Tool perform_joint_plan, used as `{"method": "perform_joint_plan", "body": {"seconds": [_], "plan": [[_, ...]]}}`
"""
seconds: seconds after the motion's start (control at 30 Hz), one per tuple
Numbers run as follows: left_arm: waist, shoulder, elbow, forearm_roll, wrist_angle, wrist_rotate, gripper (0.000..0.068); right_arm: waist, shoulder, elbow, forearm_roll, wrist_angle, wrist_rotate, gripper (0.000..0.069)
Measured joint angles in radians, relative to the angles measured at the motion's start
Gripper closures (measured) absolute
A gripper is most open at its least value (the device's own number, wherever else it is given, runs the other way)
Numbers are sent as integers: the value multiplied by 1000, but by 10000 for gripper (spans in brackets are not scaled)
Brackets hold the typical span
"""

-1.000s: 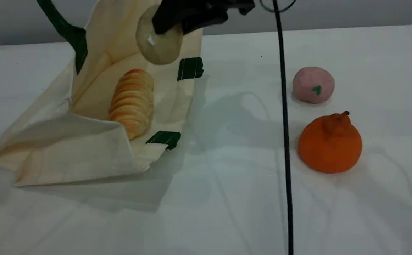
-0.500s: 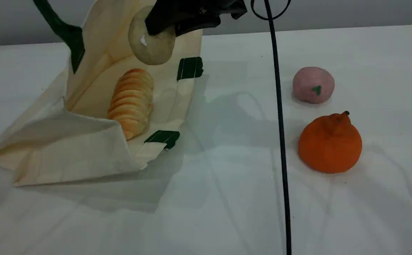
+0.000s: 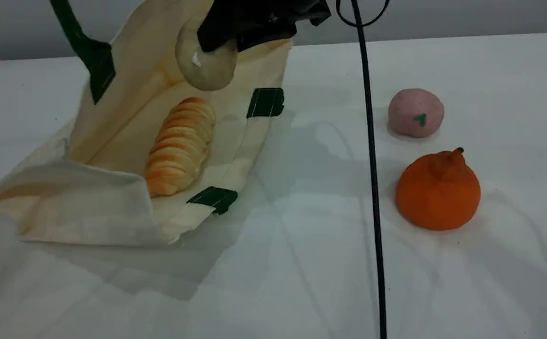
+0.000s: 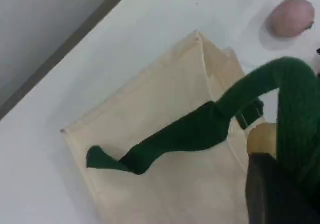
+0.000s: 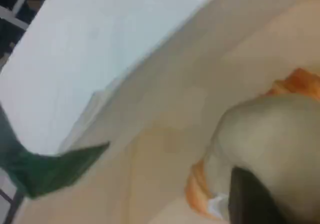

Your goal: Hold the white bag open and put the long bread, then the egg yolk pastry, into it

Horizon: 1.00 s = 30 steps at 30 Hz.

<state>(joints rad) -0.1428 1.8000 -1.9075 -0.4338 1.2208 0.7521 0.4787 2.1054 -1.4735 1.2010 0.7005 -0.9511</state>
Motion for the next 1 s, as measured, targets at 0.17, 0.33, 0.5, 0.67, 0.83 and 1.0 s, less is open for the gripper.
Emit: {"method": "perform_joint_plan", "body": {"seconds": [0.17,0.33,0.5,0.67,0.83,1.0], "plan": [[0,-32,0,-3,1,0,608,0,40,0,27,-26,0,510],[0,-33,0,-2,1,0,608,1,87,0,134,-29,-59,511],[0,-28,0,-3,1,0,608,1,105,0,296,-29,-174,511],[-1,-28,0,-3,0,-1,608,33,138,0,410,-79,-259,511],[-1,-28,0,-8,0,-1,608,88,150,0,506,-74,-361,416],[-1,-28,0,-7,1,-1,608,89,149,0,526,-35,-374,169]]}}
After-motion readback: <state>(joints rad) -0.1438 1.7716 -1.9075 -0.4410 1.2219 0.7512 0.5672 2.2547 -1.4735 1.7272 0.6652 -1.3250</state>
